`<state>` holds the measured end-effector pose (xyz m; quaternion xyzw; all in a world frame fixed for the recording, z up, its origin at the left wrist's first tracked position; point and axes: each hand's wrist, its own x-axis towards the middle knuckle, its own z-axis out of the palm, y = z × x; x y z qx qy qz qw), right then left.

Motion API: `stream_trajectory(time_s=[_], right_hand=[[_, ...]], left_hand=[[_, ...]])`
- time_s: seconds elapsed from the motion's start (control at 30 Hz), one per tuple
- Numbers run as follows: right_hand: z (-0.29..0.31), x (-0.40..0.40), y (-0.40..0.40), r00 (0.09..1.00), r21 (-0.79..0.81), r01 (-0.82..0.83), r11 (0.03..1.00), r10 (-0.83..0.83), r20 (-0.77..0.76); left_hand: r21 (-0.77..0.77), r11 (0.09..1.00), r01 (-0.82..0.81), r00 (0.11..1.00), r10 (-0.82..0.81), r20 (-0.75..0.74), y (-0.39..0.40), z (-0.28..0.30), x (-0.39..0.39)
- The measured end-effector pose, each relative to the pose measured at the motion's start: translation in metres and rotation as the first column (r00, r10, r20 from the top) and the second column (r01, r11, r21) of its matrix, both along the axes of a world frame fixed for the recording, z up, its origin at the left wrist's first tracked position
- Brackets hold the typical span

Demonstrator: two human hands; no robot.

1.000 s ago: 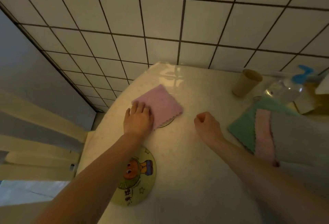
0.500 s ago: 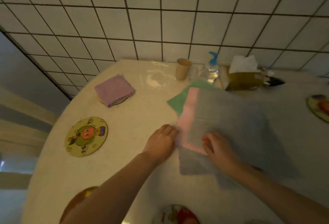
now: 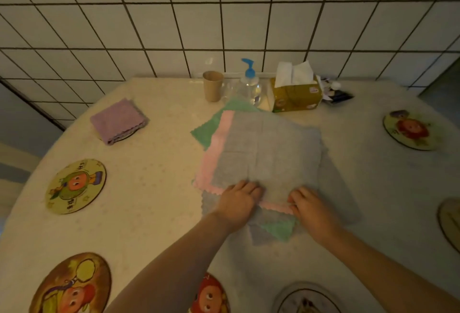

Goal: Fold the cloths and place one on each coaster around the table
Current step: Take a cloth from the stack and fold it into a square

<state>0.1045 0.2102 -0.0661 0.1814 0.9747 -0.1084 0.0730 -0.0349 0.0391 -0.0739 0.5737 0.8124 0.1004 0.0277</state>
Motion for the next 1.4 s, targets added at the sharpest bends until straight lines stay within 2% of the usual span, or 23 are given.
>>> stream_trajectory(time_s=[0.17,0.27,0.33,0.4,0.5,0.6,0.67,0.7,0.8,1.0,1.13,1.27,1.33,1.4], right_hand=[[0.023,-0.005,0.004,0.998,0.047,0.064,0.997,-0.064,-0.011],[0.036,-0.015,0.013,0.991,-0.202,0.09,0.975,-0.107,-0.076],[0.043,-0.021,0.023,0.987,-0.317,0.034,0.948,-0.082,-0.141],[0.053,-0.024,0.035,0.976,-0.288,-0.065,0.956,0.001,-0.218],[0.067,-0.031,0.05,0.977,-0.124,-0.115,0.986,0.089,-0.196],[0.082,-0.049,0.052,0.972,-0.024,-0.07,0.997,0.062,-0.227],[0.098,-0.064,0.047,0.951,-0.048,0.0,0.999,-0.015,-0.31],[0.107,-0.071,0.045,0.935,-0.068,0.035,0.997,-0.056,-0.349],[0.136,-0.089,0.029,0.887,-0.138,0.071,0.988,-0.126,-0.445],[0.183,-0.132,-0.034,0.796,-0.137,-0.068,0.988,-0.029,-0.604],[0.181,-0.145,-0.095,0.805,-0.094,-0.178,0.98,0.09,-0.586],[0.149,-0.121,-0.169,0.788,-0.08,-0.295,0.952,0.195,-0.585],[0.124,-0.1,-0.208,0.824,-0.115,-0.327,0.938,0.223,-0.522],[0.102,-0.074,-0.241,0.887,-0.159,-0.33,0.931,0.248,-0.389]], left_hand=[[-0.089,0.987,-0.136,0.99,0.133,-0.04,0.024,0.006,0.004],[-0.063,0.979,-0.195,0.98,0.197,0.025,0.035,0.011,-0.007],[-0.041,0.962,-0.271,0.959,0.273,0.07,0.032,0.014,-0.029],[-0.013,0.937,-0.35,0.936,0.35,0.047,0.021,0.018,-0.054],[-0.017,0.907,-0.421,0.907,0.421,0.011,0.01,0.035,-0.079],[0.099,0.875,-0.474,0.858,0.434,0.276,0.017,0.07,-0.093],[0.196,0.798,-0.57,0.779,0.449,0.438,0.022,0.098,-0.103],[0.237,0.761,-0.604,0.758,0.456,0.467,0.021,0.11,-0.107],[0.346,0.711,-0.613,0.773,0.449,0.448,0.004,0.145,-0.118],[0.523,0.642,-0.56,0.823,0.5,0.268,-0.079,0.199,-0.142],[0.486,0.645,-0.589,0.798,0.557,0.228,-0.171,0.205,-0.129],[0.363,0.737,-0.571,0.817,0.553,0.163,-0.271,0.172,-0.097],[0.253,0.755,-0.605,0.796,0.563,0.222,-0.32,0.142,-0.077],[0.132,0.772,-0.621,0.769,0.568,0.293,-0.359,0.112,-0.052]])
